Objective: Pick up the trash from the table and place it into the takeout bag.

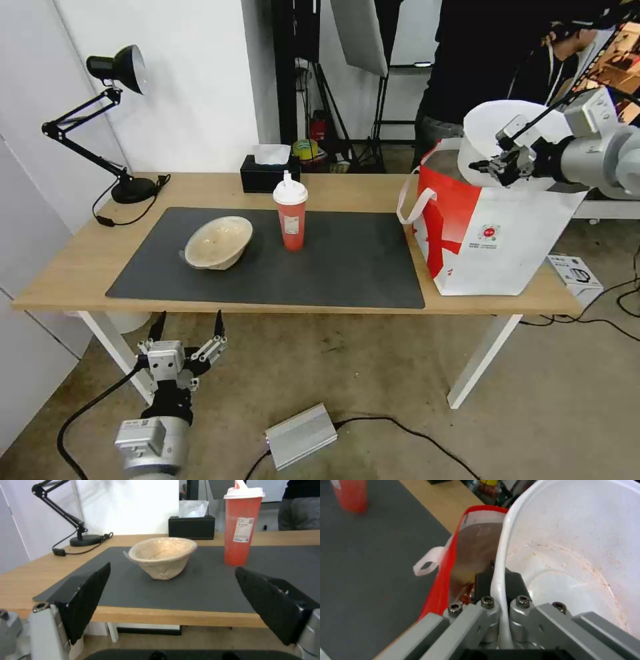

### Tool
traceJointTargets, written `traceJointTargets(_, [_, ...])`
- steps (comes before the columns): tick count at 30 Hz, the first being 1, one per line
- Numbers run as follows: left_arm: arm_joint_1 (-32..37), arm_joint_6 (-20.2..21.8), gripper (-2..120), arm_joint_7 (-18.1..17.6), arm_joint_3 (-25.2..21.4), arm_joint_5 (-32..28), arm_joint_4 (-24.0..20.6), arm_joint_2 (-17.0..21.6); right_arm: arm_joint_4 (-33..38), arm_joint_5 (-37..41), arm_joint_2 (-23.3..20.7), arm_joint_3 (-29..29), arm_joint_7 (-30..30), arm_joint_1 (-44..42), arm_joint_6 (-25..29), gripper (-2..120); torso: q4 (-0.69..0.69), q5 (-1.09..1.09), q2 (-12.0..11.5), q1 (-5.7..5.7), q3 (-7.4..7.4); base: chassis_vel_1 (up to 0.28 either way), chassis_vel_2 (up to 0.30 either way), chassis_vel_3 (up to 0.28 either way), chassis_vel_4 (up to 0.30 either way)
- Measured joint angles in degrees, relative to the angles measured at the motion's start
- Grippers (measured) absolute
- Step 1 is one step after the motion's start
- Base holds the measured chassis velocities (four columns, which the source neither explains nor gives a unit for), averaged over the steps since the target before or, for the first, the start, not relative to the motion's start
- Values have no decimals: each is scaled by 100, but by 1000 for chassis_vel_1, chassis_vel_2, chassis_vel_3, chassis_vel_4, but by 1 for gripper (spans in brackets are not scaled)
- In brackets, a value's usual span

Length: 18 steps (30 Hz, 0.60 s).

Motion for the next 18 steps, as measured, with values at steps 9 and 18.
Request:
traceJointTargets(9, [-6, 0, 100, 0, 9, 27, 15, -14, 84, 2, -19, 21, -50, 3, 0, 0, 0, 0, 0, 0, 0, 0, 0, 0, 0])
traceJointTargets(18, [-25, 2, 100, 0, 12, 31, 16, 6, 241, 0, -123, 114, -97, -136, 0, 0, 0, 0, 0, 0, 0, 0, 0, 0, 0])
